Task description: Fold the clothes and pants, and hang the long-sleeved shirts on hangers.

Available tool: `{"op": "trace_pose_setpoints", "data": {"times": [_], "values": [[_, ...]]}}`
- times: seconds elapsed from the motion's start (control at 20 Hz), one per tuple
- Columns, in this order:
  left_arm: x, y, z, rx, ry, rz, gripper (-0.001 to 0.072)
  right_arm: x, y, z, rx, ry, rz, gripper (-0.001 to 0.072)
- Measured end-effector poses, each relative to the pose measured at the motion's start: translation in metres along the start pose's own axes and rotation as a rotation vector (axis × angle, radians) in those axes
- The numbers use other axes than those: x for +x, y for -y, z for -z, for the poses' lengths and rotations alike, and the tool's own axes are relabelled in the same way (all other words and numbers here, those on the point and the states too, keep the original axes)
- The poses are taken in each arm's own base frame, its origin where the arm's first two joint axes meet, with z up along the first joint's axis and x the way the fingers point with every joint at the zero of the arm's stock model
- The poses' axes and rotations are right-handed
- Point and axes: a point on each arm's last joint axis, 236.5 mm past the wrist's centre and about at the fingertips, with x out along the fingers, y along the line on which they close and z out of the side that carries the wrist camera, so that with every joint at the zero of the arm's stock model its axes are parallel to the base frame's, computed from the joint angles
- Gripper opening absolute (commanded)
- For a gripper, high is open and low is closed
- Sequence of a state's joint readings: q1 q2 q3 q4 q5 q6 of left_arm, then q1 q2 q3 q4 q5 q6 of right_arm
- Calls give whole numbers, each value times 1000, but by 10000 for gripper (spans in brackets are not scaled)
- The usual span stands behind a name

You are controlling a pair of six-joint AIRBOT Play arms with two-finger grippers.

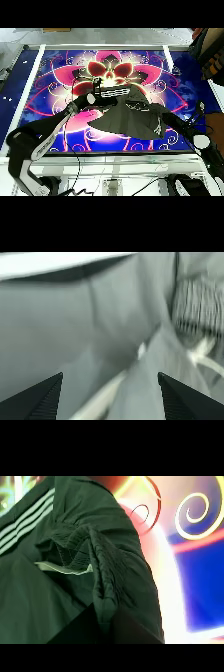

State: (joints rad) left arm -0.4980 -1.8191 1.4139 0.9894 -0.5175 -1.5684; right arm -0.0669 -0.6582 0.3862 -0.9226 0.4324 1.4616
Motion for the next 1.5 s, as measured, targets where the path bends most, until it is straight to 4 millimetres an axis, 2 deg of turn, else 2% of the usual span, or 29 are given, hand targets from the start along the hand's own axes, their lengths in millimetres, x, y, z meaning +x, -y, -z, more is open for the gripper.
{"op": "trace_pose_setpoints", "data": {"times": [0.15,0.35,0.55,0.6,0.7,0.8,0.9,1.05,1.15,1.35,1.5], "values": [[20,1,-3,70,-40,-5,720,0,0,3,-25,-12,-1,31],[39,17,7,265,-96,16,717,0,0,4,-42,-18,0,31],[49,39,27,481,-135,51,701,0,3,5,-68,-21,11,31],[50,44,32,522,-142,57,600,0,3,5,-73,-21,13,31],[53,49,40,580,-156,61,44,0,4,5,-80,-22,16,31],[52,50,45,616,-173,63,16,0,4,5,-84,-22,17,31],[47,54,35,637,-141,63,16,0,4,5,-86,-22,18,31],[28,60,5,653,-63,55,17,0,5,5,-88,-23,18,31],[6,62,-23,662,0,43,16,0,5,5,-88,-23,19,31],[-51,64,-75,676,115,15,15,0,4,5,-87,-22,18,31],[-97,57,-93,704,126,-22,14,-1,1,4,-67,-18,7,31]]}}
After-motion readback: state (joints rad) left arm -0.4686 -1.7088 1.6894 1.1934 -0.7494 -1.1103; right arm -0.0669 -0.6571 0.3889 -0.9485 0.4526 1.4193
